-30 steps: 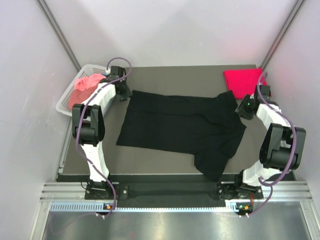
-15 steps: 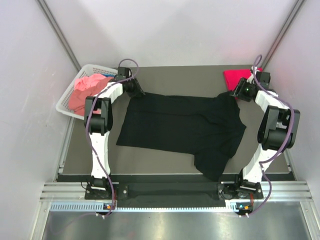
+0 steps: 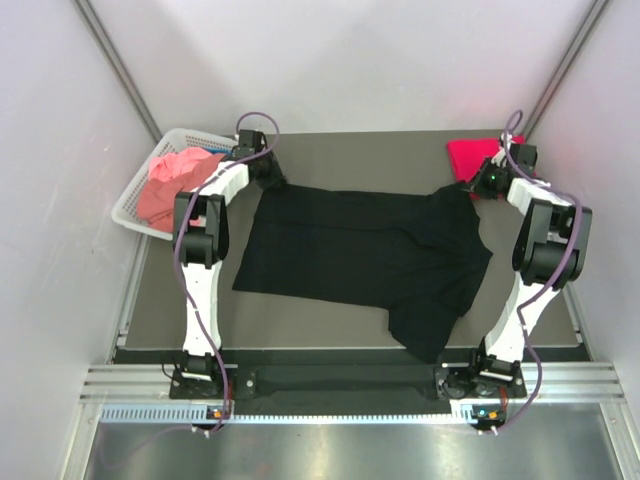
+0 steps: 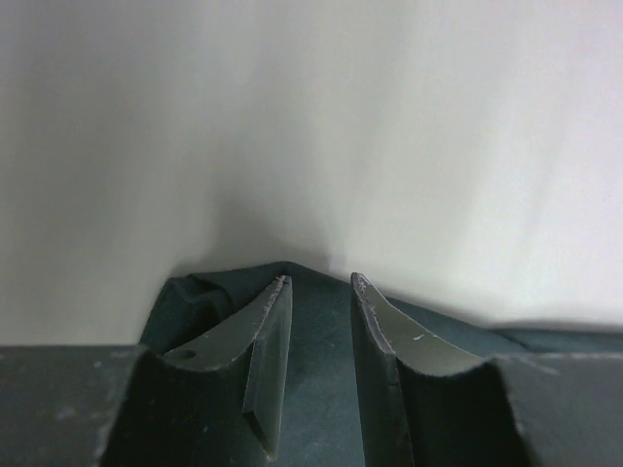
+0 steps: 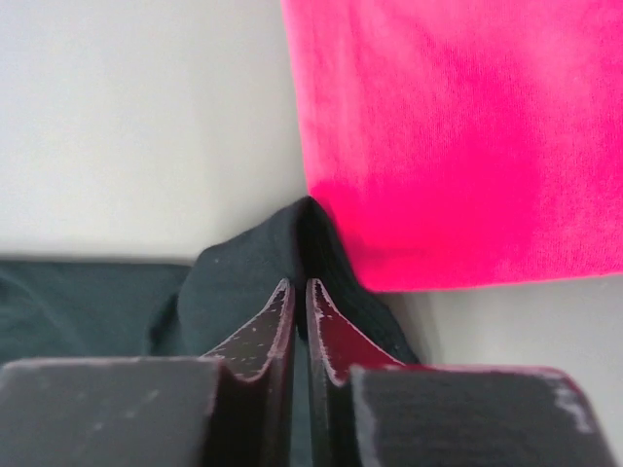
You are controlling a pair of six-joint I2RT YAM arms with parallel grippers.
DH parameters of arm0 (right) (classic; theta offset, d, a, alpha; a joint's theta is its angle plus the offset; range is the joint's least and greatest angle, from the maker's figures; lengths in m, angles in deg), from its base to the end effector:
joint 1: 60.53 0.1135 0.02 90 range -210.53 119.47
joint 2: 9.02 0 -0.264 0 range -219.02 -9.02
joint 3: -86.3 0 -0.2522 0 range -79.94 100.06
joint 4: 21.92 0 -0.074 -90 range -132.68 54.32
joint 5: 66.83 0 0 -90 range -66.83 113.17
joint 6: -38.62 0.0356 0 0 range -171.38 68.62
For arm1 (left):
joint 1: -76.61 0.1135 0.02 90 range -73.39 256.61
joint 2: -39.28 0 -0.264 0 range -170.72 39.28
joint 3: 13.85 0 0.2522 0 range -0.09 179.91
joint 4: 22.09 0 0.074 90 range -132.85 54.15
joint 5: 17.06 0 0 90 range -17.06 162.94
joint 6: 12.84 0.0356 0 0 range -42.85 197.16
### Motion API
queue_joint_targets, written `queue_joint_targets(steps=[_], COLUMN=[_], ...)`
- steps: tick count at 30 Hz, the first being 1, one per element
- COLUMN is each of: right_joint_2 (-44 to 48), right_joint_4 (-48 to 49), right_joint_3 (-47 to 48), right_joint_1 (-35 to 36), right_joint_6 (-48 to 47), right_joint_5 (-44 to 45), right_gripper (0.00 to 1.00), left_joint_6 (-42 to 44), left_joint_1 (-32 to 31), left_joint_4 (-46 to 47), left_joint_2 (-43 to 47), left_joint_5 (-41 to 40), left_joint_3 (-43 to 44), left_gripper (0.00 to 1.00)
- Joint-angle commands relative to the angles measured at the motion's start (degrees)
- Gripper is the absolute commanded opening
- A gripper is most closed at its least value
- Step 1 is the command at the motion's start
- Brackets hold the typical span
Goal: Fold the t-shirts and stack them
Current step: Fold the tshirt
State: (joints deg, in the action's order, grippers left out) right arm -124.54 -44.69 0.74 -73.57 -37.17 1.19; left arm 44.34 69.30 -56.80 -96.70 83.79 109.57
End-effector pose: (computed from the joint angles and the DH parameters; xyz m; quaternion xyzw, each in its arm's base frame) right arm 0.4377 -0.0877 0.1869 0.1401 0.8953 0.1793 0.3829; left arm 0.5248 -0.0741 0.1621 -0.1711 0.9118 -0.2071 0.3105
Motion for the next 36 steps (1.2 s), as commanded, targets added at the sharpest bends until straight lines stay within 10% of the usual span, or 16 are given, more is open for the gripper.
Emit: queue_joint_targets(steps=[1, 23, 29, 36], right_joint_2=[1.09, 9.09, 14.96, 24.37], right_joint_4=[7.69, 20.89, -0.8, -11.46], right_joint_3=[-0.08, -14.95, -8.36, -14.66], right_joint_1=[-1.29, -4.54, -3.84, -2.69], right_joint_6=[1.95, 16.64, 10.66, 9.87], right_joint_5=[-1.05, 8.11, 13.34, 14.42], right_gripper=[0.0, 0.02, 0.39, 0.38], left_joint_6=[1.44, -0.93, 0.65, 0.92], left_joint_1=[0.37, 0.54, 0.28, -8.32], left_joint_4=[-2.95, -6.65, -6.82, 0.37], left_joint_2=[-1.66, -1.39, 6.07, 19.68], left_joint_5=[-8.56, -16.14, -11.12, 0.65], left_joint_3=[0.46, 2.3, 3.19, -11.19], left_gripper=[0.37, 0.38, 0.39, 0.4])
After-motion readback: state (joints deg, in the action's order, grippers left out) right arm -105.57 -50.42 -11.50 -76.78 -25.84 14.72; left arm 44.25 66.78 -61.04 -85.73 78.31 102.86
